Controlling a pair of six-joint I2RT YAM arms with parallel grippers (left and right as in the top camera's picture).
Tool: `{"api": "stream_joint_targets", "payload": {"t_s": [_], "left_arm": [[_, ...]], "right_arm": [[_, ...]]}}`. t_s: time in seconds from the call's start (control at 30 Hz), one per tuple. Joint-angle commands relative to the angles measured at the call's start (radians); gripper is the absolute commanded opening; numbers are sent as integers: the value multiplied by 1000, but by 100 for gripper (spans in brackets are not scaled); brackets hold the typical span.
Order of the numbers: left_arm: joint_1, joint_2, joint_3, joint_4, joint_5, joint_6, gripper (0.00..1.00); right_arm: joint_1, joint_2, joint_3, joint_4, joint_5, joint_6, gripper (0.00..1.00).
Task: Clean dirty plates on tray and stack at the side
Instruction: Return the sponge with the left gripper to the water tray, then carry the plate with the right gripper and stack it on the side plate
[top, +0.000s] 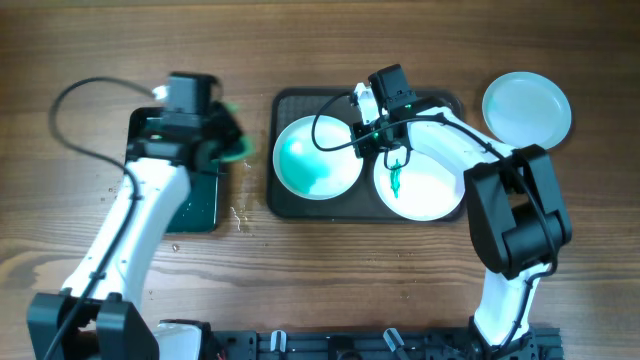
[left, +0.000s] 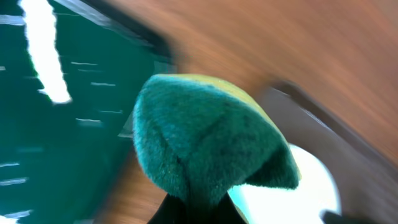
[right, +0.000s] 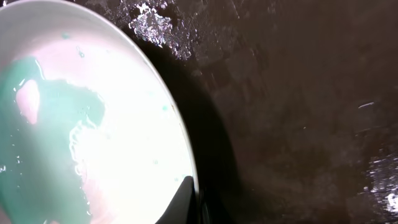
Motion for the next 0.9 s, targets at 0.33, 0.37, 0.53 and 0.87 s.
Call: {"api": "stream_joint_targets", "payload": {"t_s": [0.33, 0.37, 0.53, 0.87], "left_arm": [[324, 283, -38, 47, -198, 15, 4], [331, 288, -38, 47, -191, 15, 4], [336, 298, -38, 57, -80, 15, 55], [336, 298, -38, 57, -60, 15, 100]], "right_arm": [[76, -322, 21, -17, 429, -266, 4], [88, -338, 21, -19, 475, -289, 4], [159, -365, 21, -14, 702, -392, 4], [337, -365, 21, 67, 1138, -727, 4]]}}
